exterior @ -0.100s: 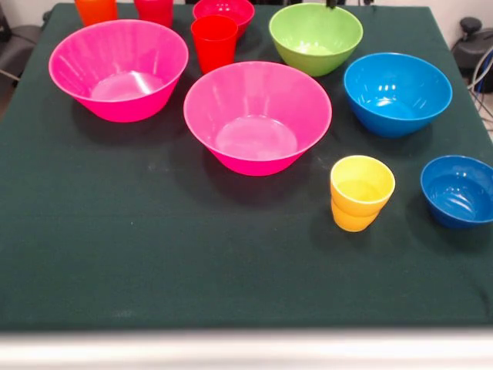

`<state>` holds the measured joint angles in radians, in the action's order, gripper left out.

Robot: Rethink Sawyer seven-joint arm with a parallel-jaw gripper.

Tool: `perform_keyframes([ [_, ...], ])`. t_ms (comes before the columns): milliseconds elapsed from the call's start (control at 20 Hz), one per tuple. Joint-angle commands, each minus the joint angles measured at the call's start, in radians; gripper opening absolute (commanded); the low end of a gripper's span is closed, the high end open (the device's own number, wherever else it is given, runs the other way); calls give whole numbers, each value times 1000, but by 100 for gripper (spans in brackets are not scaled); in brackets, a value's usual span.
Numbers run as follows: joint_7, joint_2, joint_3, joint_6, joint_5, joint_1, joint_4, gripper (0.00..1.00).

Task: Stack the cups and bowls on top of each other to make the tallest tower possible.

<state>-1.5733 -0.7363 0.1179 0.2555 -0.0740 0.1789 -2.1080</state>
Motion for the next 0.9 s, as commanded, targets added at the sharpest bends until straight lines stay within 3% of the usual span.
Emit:
perform_keyframes([
  [50, -112, 168, 28, -132, 77, -9, 51, 100],
  [600, -130, 280, -14, -210, 98, -31, 77, 100],
  [900, -97, 332, -69, -221, 129, -56, 157, 100],
])
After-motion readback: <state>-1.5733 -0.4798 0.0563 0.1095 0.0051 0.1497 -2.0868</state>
